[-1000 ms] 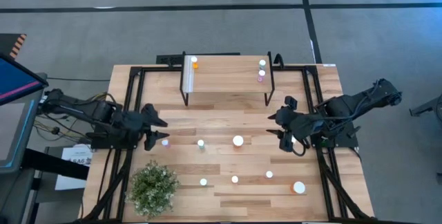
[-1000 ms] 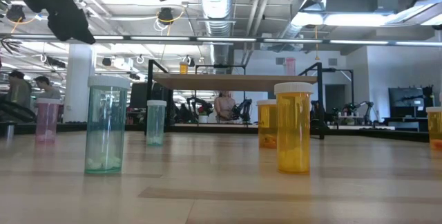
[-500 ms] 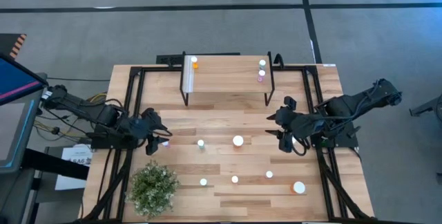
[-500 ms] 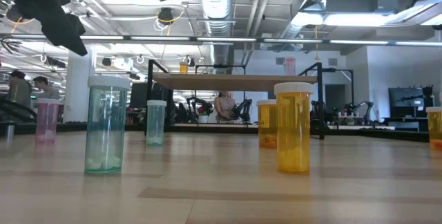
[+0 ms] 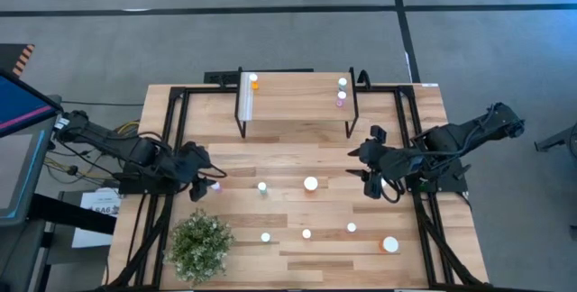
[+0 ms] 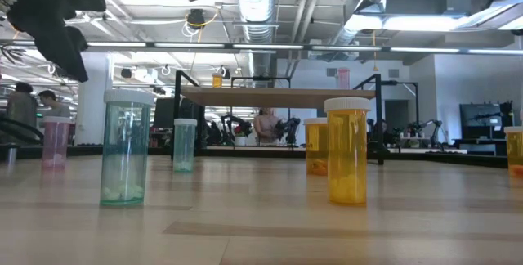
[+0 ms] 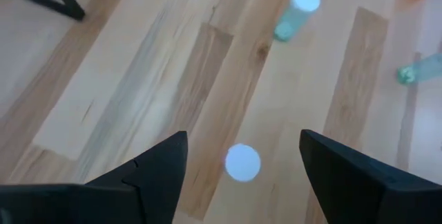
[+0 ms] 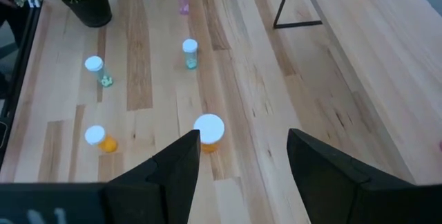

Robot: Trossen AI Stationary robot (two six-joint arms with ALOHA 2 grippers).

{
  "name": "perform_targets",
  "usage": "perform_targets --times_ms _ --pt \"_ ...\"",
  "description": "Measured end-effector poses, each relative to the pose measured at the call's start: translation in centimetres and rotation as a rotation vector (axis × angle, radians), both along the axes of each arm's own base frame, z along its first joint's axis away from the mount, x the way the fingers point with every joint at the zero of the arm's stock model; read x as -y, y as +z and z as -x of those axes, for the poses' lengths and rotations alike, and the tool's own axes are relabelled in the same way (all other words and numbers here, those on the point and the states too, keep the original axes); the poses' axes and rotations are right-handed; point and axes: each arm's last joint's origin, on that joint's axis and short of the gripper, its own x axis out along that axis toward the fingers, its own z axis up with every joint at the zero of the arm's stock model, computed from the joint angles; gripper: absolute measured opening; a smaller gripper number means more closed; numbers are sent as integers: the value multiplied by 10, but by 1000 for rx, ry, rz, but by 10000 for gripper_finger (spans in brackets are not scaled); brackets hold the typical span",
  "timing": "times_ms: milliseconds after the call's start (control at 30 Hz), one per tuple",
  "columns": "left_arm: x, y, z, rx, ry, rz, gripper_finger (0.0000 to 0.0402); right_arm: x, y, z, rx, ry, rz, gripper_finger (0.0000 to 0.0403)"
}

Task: Pick and place medicine bottles onto shelf by color
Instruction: Put the pink pill bottle on the shelf

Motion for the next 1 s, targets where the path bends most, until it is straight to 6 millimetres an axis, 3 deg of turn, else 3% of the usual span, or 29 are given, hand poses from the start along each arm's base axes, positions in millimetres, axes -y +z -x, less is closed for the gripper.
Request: perform_targets --times_ms 467,1000 --pt "11 -28 -26 -227 3 -15 293 0 0 0 1 3 0 239" --pt "19 -46 -42 -311 -25 -20 293 0 0 0 2 2 -2 239"
